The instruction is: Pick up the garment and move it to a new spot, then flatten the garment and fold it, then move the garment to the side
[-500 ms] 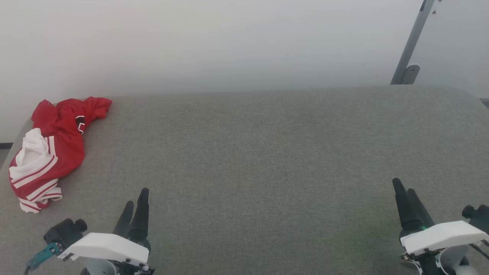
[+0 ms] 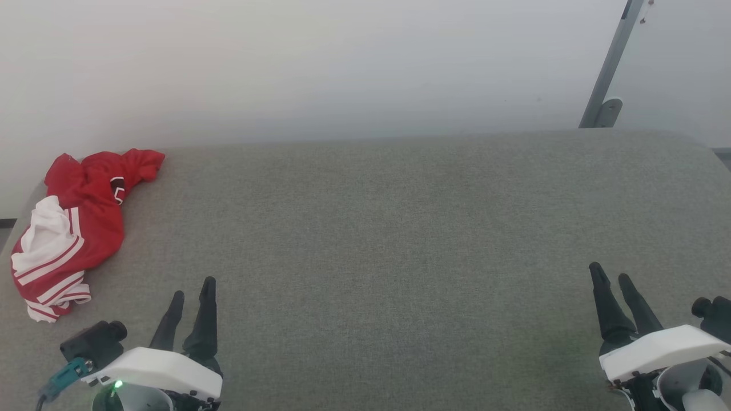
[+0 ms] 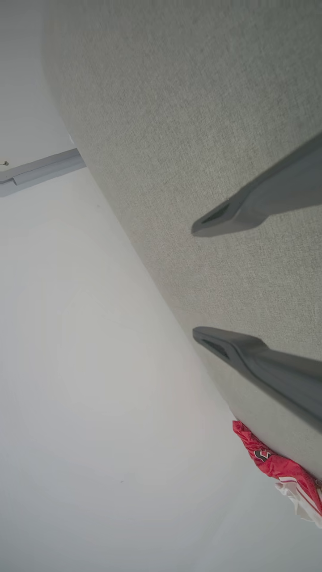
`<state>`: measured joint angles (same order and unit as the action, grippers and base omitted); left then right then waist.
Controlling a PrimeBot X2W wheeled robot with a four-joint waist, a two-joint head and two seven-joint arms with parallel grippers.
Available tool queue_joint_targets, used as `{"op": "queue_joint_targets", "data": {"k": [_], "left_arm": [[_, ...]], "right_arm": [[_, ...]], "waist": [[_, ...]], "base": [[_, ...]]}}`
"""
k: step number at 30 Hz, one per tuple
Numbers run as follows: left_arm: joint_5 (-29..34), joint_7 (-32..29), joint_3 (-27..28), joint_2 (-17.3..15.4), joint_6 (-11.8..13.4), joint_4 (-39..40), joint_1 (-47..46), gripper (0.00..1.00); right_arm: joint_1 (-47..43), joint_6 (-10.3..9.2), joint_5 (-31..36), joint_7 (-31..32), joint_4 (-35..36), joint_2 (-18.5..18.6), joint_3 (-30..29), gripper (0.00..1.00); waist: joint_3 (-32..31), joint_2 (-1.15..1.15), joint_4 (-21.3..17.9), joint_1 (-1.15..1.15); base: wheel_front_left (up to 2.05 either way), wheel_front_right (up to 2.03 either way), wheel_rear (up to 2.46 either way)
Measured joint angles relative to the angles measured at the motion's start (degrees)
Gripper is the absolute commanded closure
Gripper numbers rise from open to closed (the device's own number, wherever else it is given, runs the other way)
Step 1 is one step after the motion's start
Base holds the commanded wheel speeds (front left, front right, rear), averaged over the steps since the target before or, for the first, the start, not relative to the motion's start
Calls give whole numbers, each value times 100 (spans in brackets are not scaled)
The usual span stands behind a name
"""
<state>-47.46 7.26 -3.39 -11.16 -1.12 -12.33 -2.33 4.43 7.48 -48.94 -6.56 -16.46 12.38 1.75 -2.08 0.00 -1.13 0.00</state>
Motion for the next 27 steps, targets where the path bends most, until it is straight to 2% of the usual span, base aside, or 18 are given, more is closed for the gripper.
{"op": "queue_joint_targets", "data": {"k": [13, 27], "left_arm": [[887, 193, 101, 41, -222, 2, 81, 0], [1688, 376, 158, 93, -319, 77, 125, 0]], "right_arm": [[0, 0, 705, -171, 57, 135, 15, 0], [-10, 0, 1344, -301, 182, 248, 15, 0]], "waist": [[-32, 0, -26, 0], [-69, 0, -54, 0]], "base": [[0, 0, 0], [0, 0, 0]]}}
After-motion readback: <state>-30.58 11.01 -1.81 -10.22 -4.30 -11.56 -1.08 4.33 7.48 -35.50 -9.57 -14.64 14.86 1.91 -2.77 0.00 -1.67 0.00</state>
